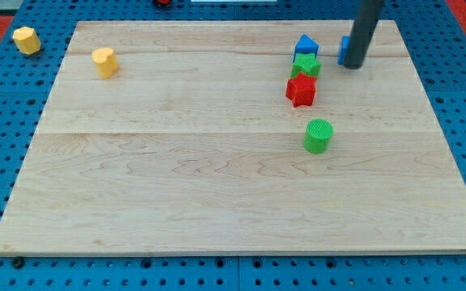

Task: Put the triangle at the bottom left side of cube

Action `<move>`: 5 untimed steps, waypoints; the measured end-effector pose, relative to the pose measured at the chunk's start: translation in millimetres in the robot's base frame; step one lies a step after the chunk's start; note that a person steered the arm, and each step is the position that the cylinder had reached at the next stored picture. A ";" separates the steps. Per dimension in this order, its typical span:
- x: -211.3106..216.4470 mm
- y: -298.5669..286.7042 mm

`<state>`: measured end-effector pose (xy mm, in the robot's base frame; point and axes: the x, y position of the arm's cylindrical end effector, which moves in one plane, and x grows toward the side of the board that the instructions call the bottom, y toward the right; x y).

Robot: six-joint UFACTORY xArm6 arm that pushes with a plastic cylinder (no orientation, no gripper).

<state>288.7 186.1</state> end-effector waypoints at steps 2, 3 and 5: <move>2.4 -44.4; 10.6 -70.8; -11.7 -101.9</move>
<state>277.0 84.2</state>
